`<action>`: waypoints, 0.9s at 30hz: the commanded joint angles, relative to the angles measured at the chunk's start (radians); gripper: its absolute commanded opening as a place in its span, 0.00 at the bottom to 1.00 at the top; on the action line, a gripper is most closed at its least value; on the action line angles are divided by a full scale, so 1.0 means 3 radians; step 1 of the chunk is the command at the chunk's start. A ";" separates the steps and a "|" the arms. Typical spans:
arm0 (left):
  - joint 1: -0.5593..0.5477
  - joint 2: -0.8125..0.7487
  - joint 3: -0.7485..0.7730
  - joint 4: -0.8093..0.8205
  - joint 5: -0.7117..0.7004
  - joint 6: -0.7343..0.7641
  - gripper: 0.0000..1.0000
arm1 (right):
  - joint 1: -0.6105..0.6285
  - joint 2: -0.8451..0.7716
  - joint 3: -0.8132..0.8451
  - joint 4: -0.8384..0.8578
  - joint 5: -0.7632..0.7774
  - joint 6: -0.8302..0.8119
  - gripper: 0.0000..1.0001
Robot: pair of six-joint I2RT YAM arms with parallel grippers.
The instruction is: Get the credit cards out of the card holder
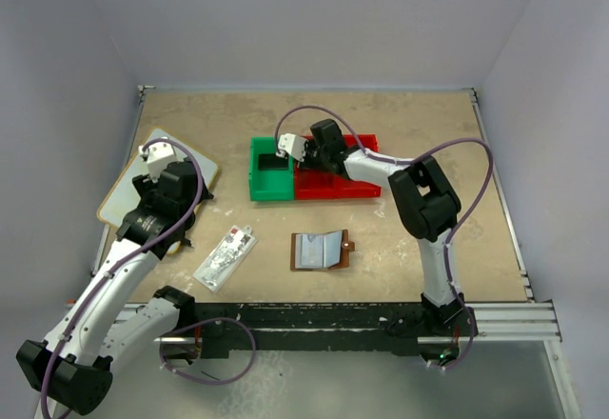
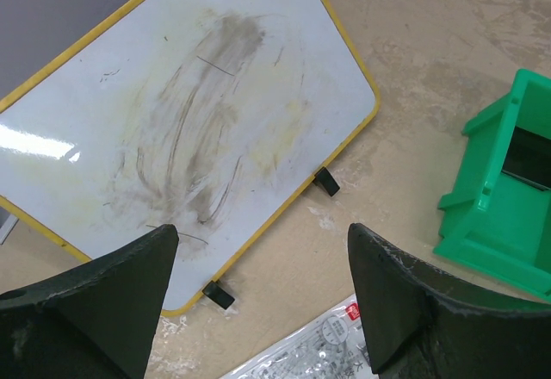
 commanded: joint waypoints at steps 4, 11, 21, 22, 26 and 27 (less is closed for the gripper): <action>0.0005 0.0005 -0.0002 0.0099 0.0001 0.0095 0.78 | 0.0023 -0.0098 0.0105 -0.0017 -0.0067 0.0154 0.32; 0.0008 0.0028 -0.0003 0.0106 0.0032 0.0099 0.78 | 0.0020 -0.0156 0.0061 0.0038 -0.0085 0.0250 0.39; 0.0006 0.0030 0.0003 0.0106 0.0067 0.0109 0.78 | 0.0023 -0.0234 -0.0077 0.0225 0.0034 0.0322 0.46; 0.0007 0.0031 -0.0001 0.0104 0.0072 0.0109 0.78 | 0.0021 -0.0255 -0.0087 0.0243 0.0023 0.0337 0.46; 0.0003 0.0046 0.0000 0.0106 0.0083 0.0112 0.78 | 0.0020 -0.0313 -0.0145 0.0363 0.0000 0.0396 0.46; 0.0003 0.0046 -0.0002 0.0106 0.0083 0.0113 0.78 | 0.0020 -0.0311 -0.0150 0.0378 0.0002 0.0411 0.48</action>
